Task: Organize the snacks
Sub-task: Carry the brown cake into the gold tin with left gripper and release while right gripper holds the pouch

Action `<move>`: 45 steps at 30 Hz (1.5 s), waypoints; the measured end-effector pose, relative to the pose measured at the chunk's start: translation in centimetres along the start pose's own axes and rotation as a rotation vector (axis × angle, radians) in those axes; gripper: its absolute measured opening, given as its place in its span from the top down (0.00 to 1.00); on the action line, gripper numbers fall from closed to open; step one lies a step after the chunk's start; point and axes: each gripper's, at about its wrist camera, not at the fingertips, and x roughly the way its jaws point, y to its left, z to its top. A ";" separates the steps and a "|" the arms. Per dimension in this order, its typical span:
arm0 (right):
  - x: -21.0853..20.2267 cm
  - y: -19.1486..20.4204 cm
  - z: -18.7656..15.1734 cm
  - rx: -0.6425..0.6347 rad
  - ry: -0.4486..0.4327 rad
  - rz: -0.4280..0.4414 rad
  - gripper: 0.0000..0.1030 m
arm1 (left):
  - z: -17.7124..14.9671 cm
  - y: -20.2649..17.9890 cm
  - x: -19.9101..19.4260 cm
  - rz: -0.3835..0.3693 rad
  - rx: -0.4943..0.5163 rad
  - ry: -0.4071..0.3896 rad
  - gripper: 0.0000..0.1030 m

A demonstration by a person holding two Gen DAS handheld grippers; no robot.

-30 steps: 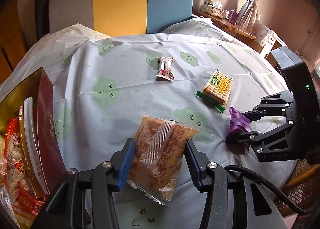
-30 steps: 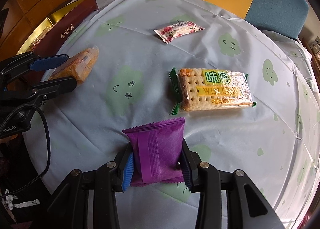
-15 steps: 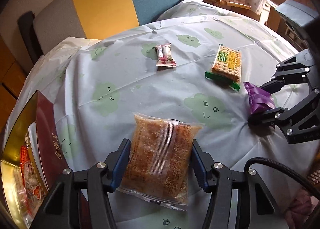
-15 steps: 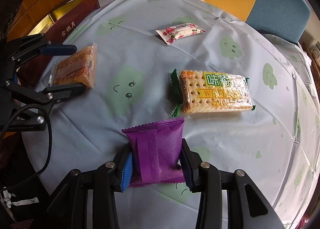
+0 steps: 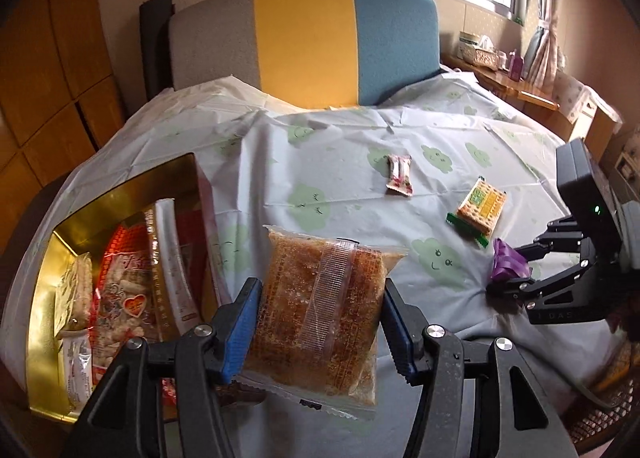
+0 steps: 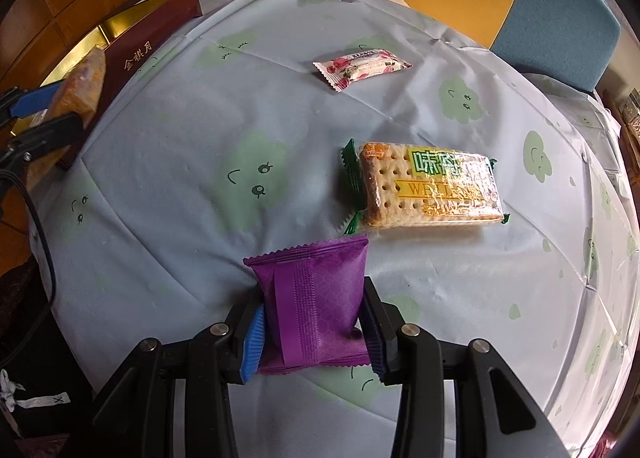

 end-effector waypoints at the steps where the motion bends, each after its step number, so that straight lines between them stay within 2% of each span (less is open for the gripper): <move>1: 0.0 0.1 -0.1 -0.004 -0.002 -0.004 0.59 | 0.1 0.5 -0.5 0.003 -0.019 -0.011 0.43; 6: 0.0 0.6 -0.4 -0.015 -0.009 -0.017 0.59 | 0.7 2.6 -2.0 0.049 -0.068 -0.049 0.43; 10: 0.0 0.8 -0.5 -0.014 -0.014 -0.019 0.59 | 0.7 4.4 -2.4 0.084 -0.106 -0.050 0.43; 19: -0.4 0.6 -0.6 -0.019 -0.022 -0.023 0.59 | -0.6 9.1 -1.5 0.138 -0.243 0.014 0.43; 22: -0.5 0.6 -0.6 -0.021 -0.022 -0.024 0.59 | -0.9 11.7 -1.6 0.125 -0.333 0.025 0.43; 27: -0.5 0.6 -0.6 -0.021 -0.022 -0.025 0.59 | -1.5 17.5 -2.2 0.092 -0.543 0.032 0.43; 29: -0.5 0.6 -0.7 -0.024 -0.022 -0.028 0.59 | -1.7 19.4 -2.6 0.106 -0.602 0.024 0.43; 33: -0.5 0.6 -0.6 -0.025 -0.021 -0.028 0.59 | -1.8 21.2 -3.5 0.149 -0.637 -0.002 0.43; 37: -0.5 0.7 -0.7 -0.026 -0.021 -0.027 0.59 | -1.8 21.9 -3.1 0.136 -0.659 0.006 0.43; 42: -0.5 0.6 -0.6 -0.024 -0.021 -0.025 0.59 | -0.3 21.6 -1.3 0.077 -0.650 0.019 0.43; 45: -0.5 0.6 -0.6 -0.023 -0.021 -0.024 0.59 | 1.3 21.7 0.3 0.101 -0.637 0.006 0.41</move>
